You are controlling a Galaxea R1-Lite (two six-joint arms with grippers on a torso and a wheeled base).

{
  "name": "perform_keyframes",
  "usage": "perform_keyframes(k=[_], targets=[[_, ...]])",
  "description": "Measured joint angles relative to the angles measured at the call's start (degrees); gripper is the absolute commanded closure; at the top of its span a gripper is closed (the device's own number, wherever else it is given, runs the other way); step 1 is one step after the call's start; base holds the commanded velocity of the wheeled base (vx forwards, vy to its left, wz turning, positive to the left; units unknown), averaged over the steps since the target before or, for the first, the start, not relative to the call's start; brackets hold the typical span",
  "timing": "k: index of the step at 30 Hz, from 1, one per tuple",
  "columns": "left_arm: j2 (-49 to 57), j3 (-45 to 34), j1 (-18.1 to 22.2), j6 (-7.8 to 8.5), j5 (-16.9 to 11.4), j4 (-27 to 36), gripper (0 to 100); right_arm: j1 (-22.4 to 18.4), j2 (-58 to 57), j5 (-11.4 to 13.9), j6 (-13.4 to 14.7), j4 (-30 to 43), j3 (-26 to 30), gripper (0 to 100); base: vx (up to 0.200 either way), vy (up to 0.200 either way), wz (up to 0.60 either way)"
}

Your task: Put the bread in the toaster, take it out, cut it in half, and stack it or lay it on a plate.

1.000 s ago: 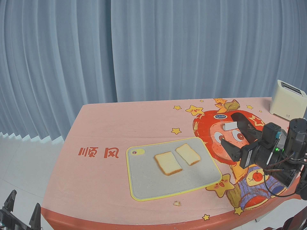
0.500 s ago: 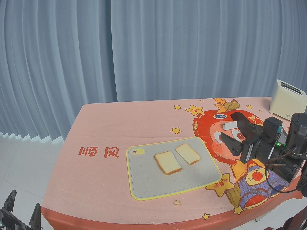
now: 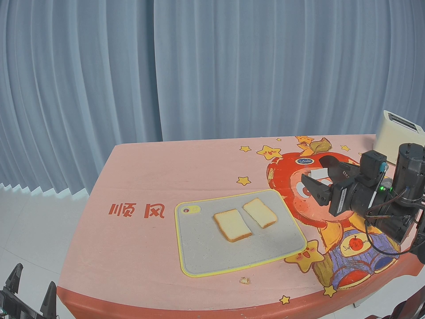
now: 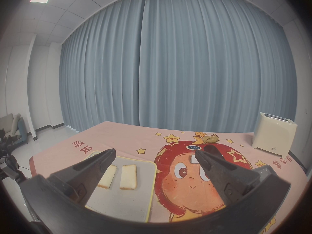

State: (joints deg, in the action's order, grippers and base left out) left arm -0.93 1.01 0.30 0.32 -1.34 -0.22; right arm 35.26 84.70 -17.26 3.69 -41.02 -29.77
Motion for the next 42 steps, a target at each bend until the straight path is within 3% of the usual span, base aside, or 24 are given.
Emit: perform_keyframes(k=[13,36,42], targets=[[0.0,0.0,0.0,0.01,0.0,0.0,0,-1.7,1.1,1.5,0.0,7.5,-6.6,0,0.0,0.0,0.0],[0.0,0.0,0.0,0.04,0.0,0.0,0,-4.8,9.2,1.9,-0.8,7.7,-12.6,0,0.0,0.0,0.0],[0.0,0.0,0.0,0.01,0.0,0.0,0,-5.0,9.5,4.0,-1.2,7.7,-13.4,0,0.0,0.0,0.0]])
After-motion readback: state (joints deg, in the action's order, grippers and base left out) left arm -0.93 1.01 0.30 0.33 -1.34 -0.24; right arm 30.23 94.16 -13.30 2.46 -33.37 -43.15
